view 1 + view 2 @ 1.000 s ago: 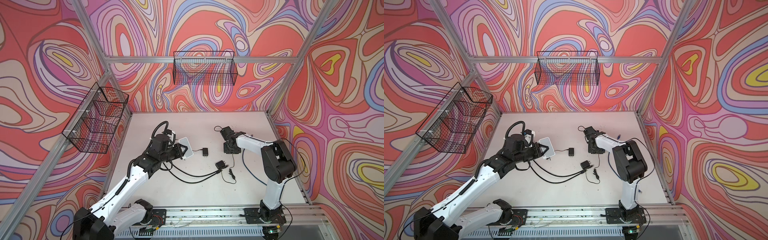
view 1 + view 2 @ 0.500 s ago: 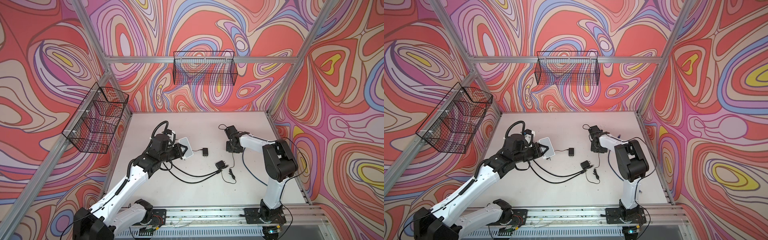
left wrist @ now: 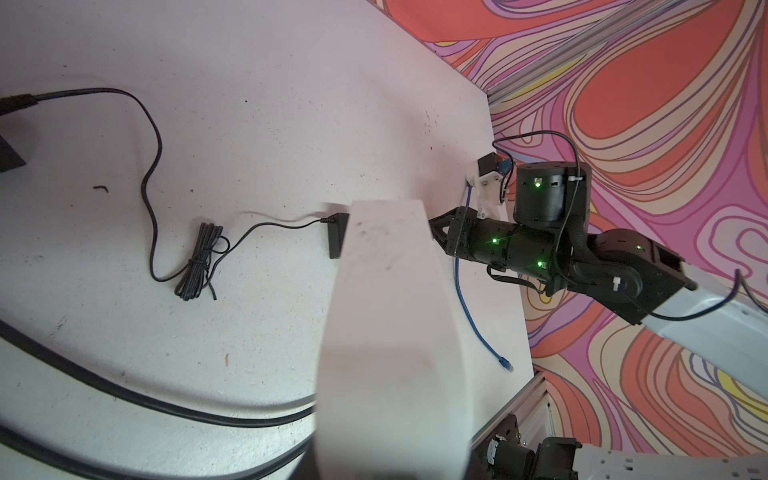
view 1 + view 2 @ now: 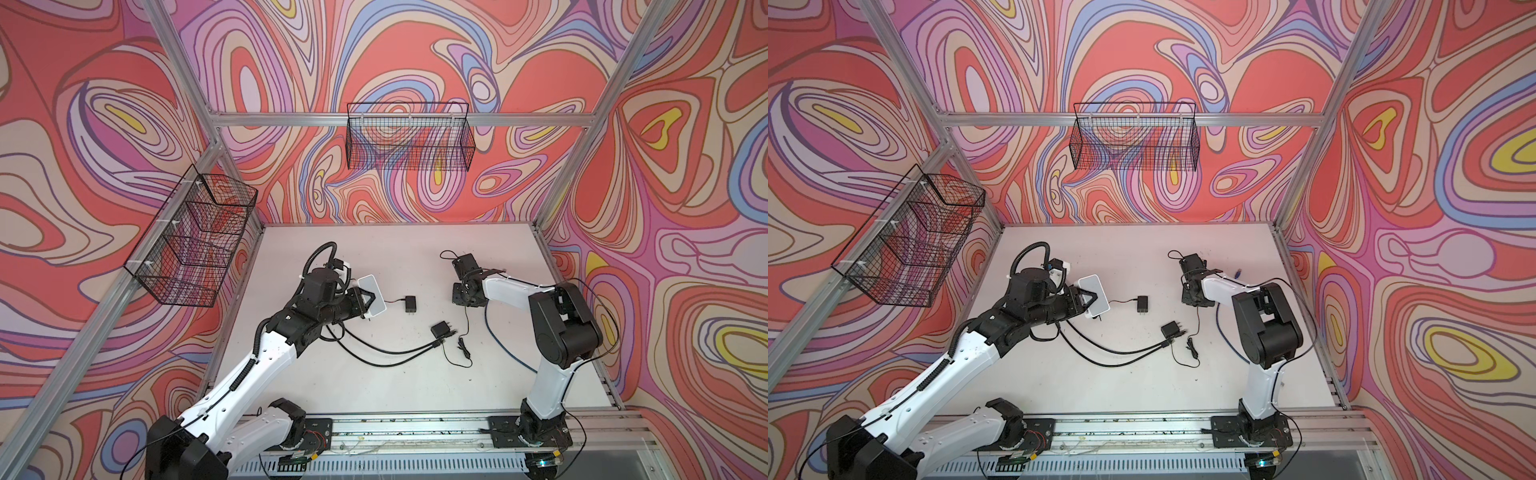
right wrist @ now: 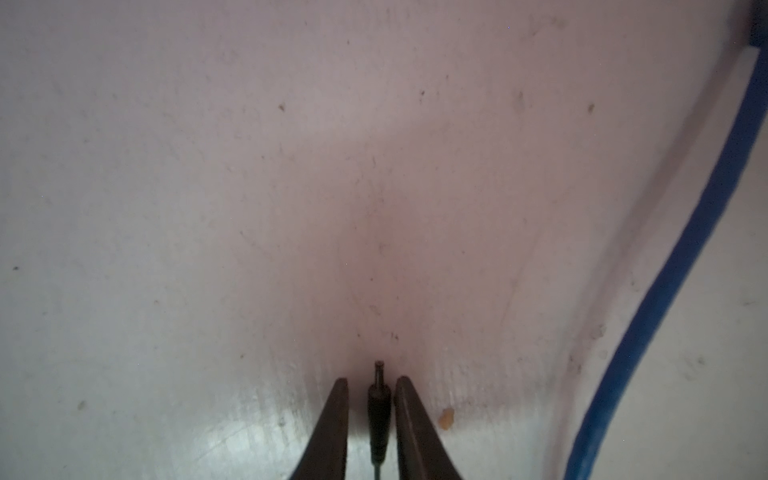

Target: Insert the plug into the switch port

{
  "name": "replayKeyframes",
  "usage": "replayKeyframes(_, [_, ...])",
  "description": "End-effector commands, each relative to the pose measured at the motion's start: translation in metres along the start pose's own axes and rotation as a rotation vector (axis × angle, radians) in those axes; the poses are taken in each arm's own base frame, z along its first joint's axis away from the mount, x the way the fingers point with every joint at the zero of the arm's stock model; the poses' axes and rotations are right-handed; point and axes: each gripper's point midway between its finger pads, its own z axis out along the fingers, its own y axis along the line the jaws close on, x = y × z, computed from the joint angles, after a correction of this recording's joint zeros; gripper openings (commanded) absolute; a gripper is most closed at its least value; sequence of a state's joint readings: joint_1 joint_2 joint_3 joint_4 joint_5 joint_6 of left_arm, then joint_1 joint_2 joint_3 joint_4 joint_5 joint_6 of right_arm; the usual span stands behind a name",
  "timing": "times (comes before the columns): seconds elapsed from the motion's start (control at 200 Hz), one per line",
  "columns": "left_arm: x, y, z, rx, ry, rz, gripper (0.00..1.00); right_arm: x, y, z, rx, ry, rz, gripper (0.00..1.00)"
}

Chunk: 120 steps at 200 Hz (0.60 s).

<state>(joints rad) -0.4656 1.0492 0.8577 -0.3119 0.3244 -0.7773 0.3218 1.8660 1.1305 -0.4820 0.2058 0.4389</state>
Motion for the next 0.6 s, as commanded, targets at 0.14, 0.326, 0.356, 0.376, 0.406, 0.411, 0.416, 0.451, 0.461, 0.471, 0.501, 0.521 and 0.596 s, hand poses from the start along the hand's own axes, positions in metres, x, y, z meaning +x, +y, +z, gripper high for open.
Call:
replayKeyframes(0.14, [-0.012, -0.016, -0.012, 0.034, -0.038, 0.032, 0.11, 0.05, -0.015, 0.006, 0.029, 0.157, -0.015, 0.2])
replayKeyframes(0.326, [-0.011, -0.015, -0.01, 0.035, -0.032, 0.027, 0.11, 0.054, -0.016, 0.008, 0.027, 0.169, -0.021, 0.19])
replayKeyframes(0.356, [-0.012, -0.015, -0.01, 0.036, -0.034, 0.027, 0.11, 0.055, -0.016, 0.009, 0.026, 0.169, -0.018, 0.19])
replayKeyframes(0.376, [-0.012, -0.015, -0.01, 0.034, -0.035, 0.027, 0.11, 0.055, -0.015, 0.009, 0.025, 0.166, -0.017, 0.19])
replayKeyframes(0.406, [-0.012, -0.015, -0.01, 0.034, -0.035, 0.027, 0.11, 0.055, -0.015, 0.009, 0.023, 0.168, -0.017, 0.19])
replayKeyframes(0.411, [-0.012, -0.015, -0.01, 0.035, -0.036, 0.027, 0.11, 0.055, -0.015, 0.009, 0.022, 0.167, -0.017, 0.18])
replayKeyframes(0.416, [-0.012, -0.015, -0.01, 0.034, -0.036, 0.027, 0.11, 0.055, -0.015, 0.009, 0.022, 0.168, -0.017, 0.18])
replayKeyframes(0.451, [-0.012, -0.014, -0.01, 0.032, -0.036, 0.027, 0.11, 0.055, -0.015, 0.011, 0.023, 0.171, -0.02, 0.18])
replayKeyframes(0.461, [-0.012, -0.014, -0.01, 0.032, -0.037, 0.027, 0.11, 0.055, -0.014, 0.011, 0.023, 0.171, -0.021, 0.18])
replayKeyframes(0.471, [-0.012, -0.015, -0.01, 0.033, -0.037, 0.028, 0.11, 0.055, -0.014, 0.012, 0.023, 0.172, -0.022, 0.18])
replayKeyframes(0.501, [-0.012, -0.015, -0.01, 0.034, -0.036, 0.026, 0.11, 0.055, -0.014, 0.013, 0.024, 0.175, -0.023, 0.17])
replayKeyframes(0.521, [-0.011, -0.014, -0.009, 0.033, -0.033, 0.026, 0.11, 0.056, -0.014, 0.014, 0.024, 0.179, -0.025, 0.16])
replayKeyframes(0.596, [-0.011, -0.014, -0.01, 0.031, -0.032, 0.026, 0.11, 0.056, -0.012, 0.017, 0.021, 0.186, -0.029, 0.1])
